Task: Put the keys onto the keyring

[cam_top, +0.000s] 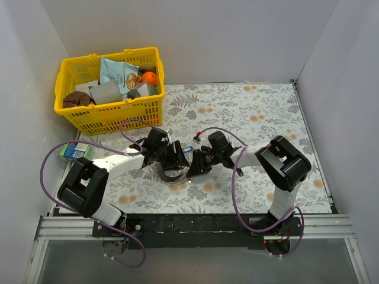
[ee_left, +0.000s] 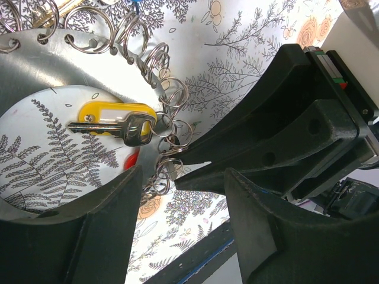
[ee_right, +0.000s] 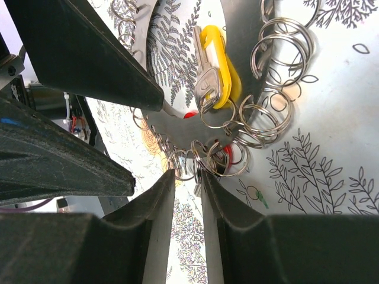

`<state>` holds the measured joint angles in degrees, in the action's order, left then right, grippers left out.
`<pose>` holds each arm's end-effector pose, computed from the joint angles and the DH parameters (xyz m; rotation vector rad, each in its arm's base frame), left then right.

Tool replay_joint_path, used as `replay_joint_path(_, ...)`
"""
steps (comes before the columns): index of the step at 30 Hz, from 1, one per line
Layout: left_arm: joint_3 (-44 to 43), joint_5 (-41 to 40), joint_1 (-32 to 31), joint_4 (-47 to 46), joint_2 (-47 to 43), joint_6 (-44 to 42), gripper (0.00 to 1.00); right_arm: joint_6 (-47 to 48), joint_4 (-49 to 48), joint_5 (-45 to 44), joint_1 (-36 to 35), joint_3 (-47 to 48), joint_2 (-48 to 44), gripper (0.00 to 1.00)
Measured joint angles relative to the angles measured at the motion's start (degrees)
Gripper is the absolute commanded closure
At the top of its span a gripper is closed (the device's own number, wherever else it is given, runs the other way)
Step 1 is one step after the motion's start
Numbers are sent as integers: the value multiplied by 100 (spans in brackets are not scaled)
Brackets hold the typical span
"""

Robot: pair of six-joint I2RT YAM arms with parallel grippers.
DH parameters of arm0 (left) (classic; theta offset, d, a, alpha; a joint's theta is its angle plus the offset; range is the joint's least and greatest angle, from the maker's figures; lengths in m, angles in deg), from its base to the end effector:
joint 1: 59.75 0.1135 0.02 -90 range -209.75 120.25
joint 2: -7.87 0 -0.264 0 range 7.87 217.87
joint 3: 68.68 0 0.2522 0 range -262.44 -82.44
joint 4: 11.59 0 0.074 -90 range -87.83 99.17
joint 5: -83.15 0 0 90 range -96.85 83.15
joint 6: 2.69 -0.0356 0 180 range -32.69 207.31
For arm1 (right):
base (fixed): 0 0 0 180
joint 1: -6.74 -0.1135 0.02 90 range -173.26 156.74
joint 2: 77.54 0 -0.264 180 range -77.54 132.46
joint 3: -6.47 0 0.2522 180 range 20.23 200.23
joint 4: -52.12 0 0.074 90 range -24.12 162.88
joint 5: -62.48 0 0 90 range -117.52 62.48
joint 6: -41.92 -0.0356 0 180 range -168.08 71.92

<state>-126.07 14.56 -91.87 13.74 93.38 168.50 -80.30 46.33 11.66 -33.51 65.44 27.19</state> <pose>0.2350 -0.1628 0.1718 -1.0362 2.7047 -1.0979 0.2457 0.2375 0.1229 -0.5807 2.4295 1.3870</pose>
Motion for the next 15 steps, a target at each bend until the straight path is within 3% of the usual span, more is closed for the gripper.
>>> replay_joint_path(7, 0, -4, 0, 2, -13, 0, 43, -59, -72, -7, 0, 0, 0, 68)
replay_joint_path(15, 0, -24, 0, 2, -20, 0, 42, -175, -210, -17, -17, 9, 33, 79)
